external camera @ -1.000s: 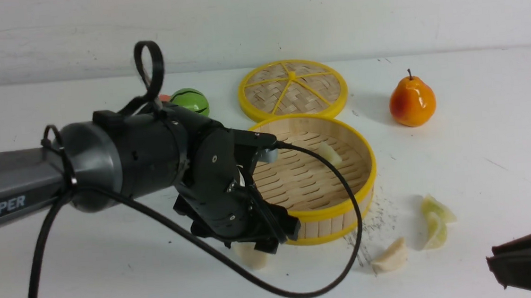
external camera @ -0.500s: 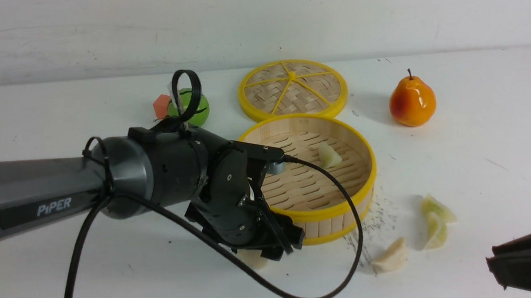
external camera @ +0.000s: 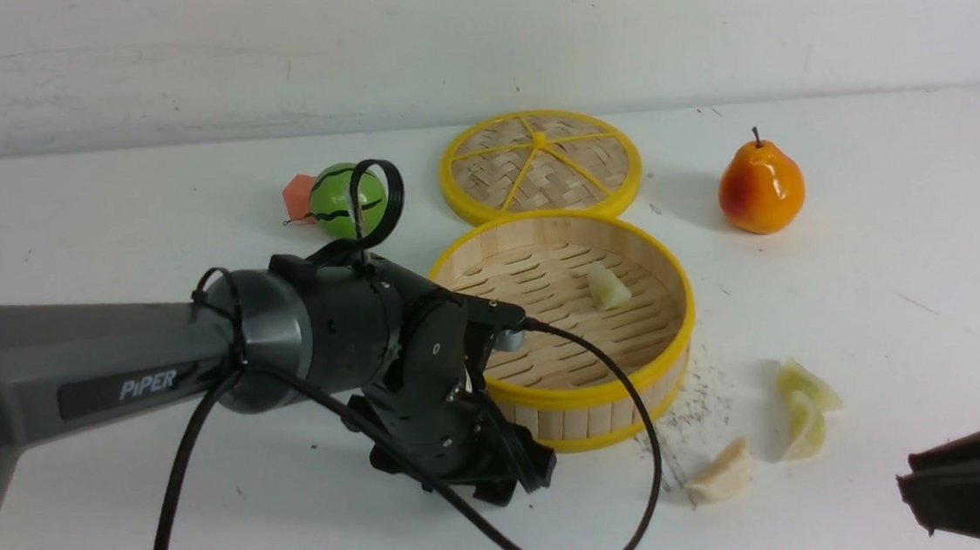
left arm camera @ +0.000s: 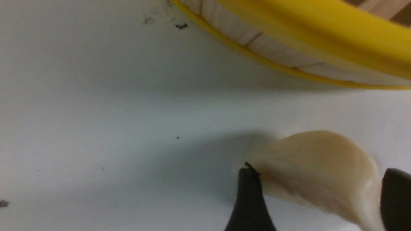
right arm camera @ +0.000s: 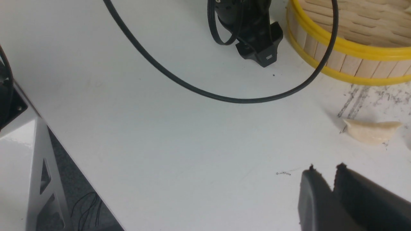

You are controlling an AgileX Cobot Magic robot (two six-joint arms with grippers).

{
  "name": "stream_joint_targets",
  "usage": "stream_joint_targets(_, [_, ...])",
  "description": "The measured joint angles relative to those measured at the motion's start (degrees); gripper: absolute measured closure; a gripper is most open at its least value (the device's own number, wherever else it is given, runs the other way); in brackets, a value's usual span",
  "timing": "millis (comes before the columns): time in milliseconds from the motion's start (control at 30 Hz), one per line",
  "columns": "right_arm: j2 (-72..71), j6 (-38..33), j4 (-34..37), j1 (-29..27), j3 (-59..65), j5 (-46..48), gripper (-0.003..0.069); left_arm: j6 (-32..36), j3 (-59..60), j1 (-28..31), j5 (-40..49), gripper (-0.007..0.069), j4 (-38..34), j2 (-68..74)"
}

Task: Put the dumplings into the steamer on the white table.
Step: 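Reach for and grasp a dumpling on the table with the left gripper, then place the dumpling into the bamboo steamer basket with the left gripper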

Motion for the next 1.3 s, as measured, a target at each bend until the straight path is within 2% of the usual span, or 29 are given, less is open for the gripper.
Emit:
stream_joint_targets(67, [0.0,0.17,0.0,0.0,0.0,0.0,0.0566,0.0,0.0,0.0,0.05,0.0206,0.05,0.0])
stream_joint_targets(367, [0.0,0.38,0.1,0.0,0.0,0.0,0.0564,-0.05,-0.34,0.06,0.76,0.057,1.55,-0.06])
stream_joint_targets(467, [0.0,0.38,0.16,0.0,0.0,0.0,0.0564,-0.05,-0.34,0.06,1.96,0.0579,1.9,-0.32])
stream_joint_targets(600, [0.0,0.38,0.16,0.0,0.0,0.0,0.0562,-0.05,-0.34,0.0,4.92,0.0638,1.9,-1.31])
stream_joint_targets(933, [0.0,0.38,0.16,0.0,0.0,0.0,0.0562,0.18,-0.28,0.0,18.16,0.0638,1.55,-6.86])
stream_joint_targets(1200, [0.0,0.38,0.16,0.0,0.0,0.0,0.0562,0.95,-1.82,0.0,20.77,0.0638,0.75,-9.02])
stream_joint_targets(1300, [0.0,0.38,0.16,0.0,0.0,0.0,0.0562,1.38,-7.81,0.0,21.45,0.0638,-0.75,-9.6])
